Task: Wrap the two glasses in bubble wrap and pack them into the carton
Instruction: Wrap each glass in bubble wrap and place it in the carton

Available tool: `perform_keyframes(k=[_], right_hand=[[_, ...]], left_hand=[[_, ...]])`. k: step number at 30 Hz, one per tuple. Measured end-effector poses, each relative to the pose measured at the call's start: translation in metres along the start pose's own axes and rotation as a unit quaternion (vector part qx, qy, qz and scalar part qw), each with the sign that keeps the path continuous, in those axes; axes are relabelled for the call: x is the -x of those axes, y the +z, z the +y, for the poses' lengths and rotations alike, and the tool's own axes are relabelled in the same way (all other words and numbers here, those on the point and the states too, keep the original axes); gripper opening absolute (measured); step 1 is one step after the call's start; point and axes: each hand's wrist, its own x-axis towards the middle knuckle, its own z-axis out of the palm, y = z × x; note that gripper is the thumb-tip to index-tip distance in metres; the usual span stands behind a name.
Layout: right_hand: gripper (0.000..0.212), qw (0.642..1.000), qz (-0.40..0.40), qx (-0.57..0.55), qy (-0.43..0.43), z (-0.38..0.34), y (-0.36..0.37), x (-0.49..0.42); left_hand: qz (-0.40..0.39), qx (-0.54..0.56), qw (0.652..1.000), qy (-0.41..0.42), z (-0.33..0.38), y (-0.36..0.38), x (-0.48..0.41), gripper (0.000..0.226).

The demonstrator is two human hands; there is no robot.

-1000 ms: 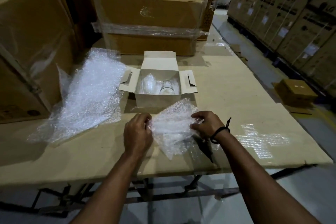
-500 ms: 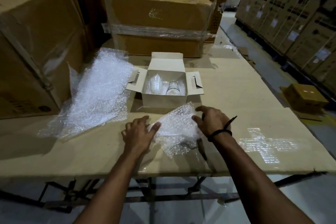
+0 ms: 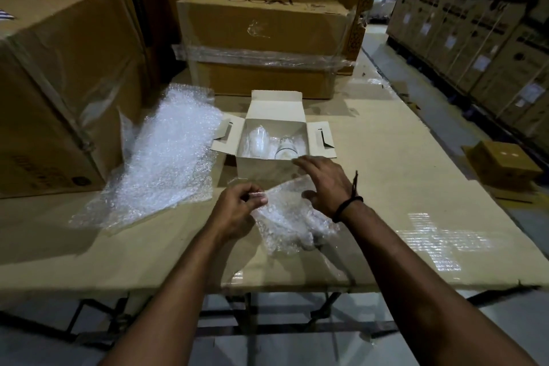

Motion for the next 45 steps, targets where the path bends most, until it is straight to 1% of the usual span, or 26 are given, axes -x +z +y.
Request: perform_keyframes(k=[1, 2, 3, 4, 6, 7, 9, 11, 13, 15, 17, 20, 24, 26, 27, 28, 29, 32, 34, 36, 37, 39, 41, 42, 43, 45], right_hand=[[0.078, 1.0, -0.026, 0.006, -0.002, -0.003, 0.0, -0.006], [0.074, 0.998, -0.055, 0.006, 0.008, -0.003, 0.002, -0.011], [0.063, 0.997, -0.077, 0.003, 0.025, -0.003, 0.004, -0.016], [0.045, 0.995, -0.089, -0.011, 0.046, -0.003, 0.004, -0.018], [0.012, 0.987, -0.07, -0.115, 0.085, -0.001, 0.005, -0.019], [0.006, 0.977, -0.052, -0.182, 0.101, -0.001, 0.004, -0.019], [0.009, 0.956, -0.04, -0.262, 0.122, 0.002, 0.001, -0.018], [0.018, 0.945, -0.069, -0.29, 0.134, 0.006, 0.002, -0.017], [0.029, 0.939, -0.103, -0.292, 0.149, 0.009, 0.006, -0.016], [0.031, 0.945, -0.136, -0.255, 0.154, 0.01, 0.01, -0.014], [0.023, 0.953, -0.155, -0.209, 0.157, 0.009, 0.015, -0.012], [0.019, 0.953, -0.16, -0.188, 0.178, 0.008, 0.021, -0.01], [0.02, 0.955, -0.144, -0.166, 0.198, 0.011, 0.021, -0.009], [0.023, 0.959, -0.115, -0.16, 0.205, 0.012, 0.02, -0.009], [0.019, 0.96, -0.099, -0.161, 0.208, 0.013, 0.019, -0.008], [0.015, 0.962, -0.082, -0.159, 0.208, 0.014, 0.019, -0.009], [0.015, 0.964, -0.065, -0.151, 0.207, 0.014, 0.018, -0.009], [0.015, 0.974, -0.023, -0.119, 0.19, 0.013, 0.019, -0.01], [0.015, 0.985, 0.002, -0.092, 0.148, 0.008, 0.019, -0.011], [0.012, 0.995, 0.041, -0.052, 0.073, 0.002, 0.02, -0.01], [0.01, 0.997, 0.058, -0.041, 0.043, 0.0, 0.02, -0.01], [0.014, 0.997, 0.072, -0.031, 0.005, -0.004, 0.02, -0.008], [0.023, 0.997, 0.062, -0.026, -0.033, -0.011, 0.02, -0.003], [0.027, 0.997, 0.052, -0.024, -0.053, -0.013, 0.022, 0.0], [0.03, 0.997, 0.036, -0.02, -0.071, -0.016, 0.023, 0.004], [0.029, 0.996, -0.015, -0.011, -0.089, -0.022, 0.024, 0.01]], left_hand=[[-0.008, 0.02, 1.0, -0.001, 0.004, -0.003, -0.001, 0.013], [-0.001, 0.029, 1.0, 0.006, 0.006, -0.005, -0.002, 0.01], [0.019, 0.037, 0.999, 0.019, 0.01, -0.007, -0.003, 0.01], [0.056, 0.05, 0.997, 0.031, 0.011, -0.007, -0.003, 0.016], [0.141, 0.081, 0.985, 0.055, 0.008, -0.009, -0.005, 0.025], [0.164, 0.09, 0.98, 0.06, 0.003, -0.011, -0.004, 0.027], [0.155, 0.089, 0.983, 0.04, -0.008, -0.01, 0.001, 0.028], [0.139, 0.05, 0.989, 0.025, -0.021, -0.006, 0.004, 0.024], [0.157, -0.092, 0.983, 0.027, -0.033, -0.004, 0.0, 0.02], [0.165, -0.238, 0.957, 0.003, -0.038, -0.002, -0.007, 0.032], [0.153, -0.33, 0.931, -0.023, -0.038, 0.002, -0.013, 0.041], [0.112, -0.426, 0.898, -0.017, -0.031, 0.01, -0.014, 0.034], [0.121, -0.424, 0.897, 0.01, -0.032, 0.013, -0.012, 0.017], [0.158, -0.377, 0.912, 0.024, -0.034, 0.01, -0.01, 0.01], [0.183, -0.344, 0.921, 0.024, -0.034, 0.008, -0.008, 0.007], [0.205, -0.307, 0.929, 0.017, -0.034, 0.004, -0.007, 0.006], [0.225, -0.271, 0.936, 0.007, -0.035, 0.0, -0.006, 0.012], [0.263, -0.202, 0.943, -0.039, -0.04, -0.012, -0.003, 0.028], [0.273, -0.206, 0.939, -0.031, -0.039, -0.014, -0.002, 0.023], [0.281, -0.233, 0.931, -0.012, -0.034, -0.014, -0.004, 0.008], [0.276, -0.247, 0.929, -0.01, -0.031, -0.013, -0.007, 0.018], [0.227, -0.25, 0.941, -0.022, -0.027, -0.013, -0.013, 0.061], [0.18, -0.251, 0.951, -0.002, -0.024, -0.014, -0.019, 0.097], [0.16, -0.262, 0.951, 0.029, -0.024, -0.013, -0.022, 0.105], [0.142, -0.283, 0.946, 0.071, -0.023, -0.013, -0.024, 0.106], [0.11, -0.34, 0.92, 0.164, -0.021, -0.013, -0.029, 0.087]])
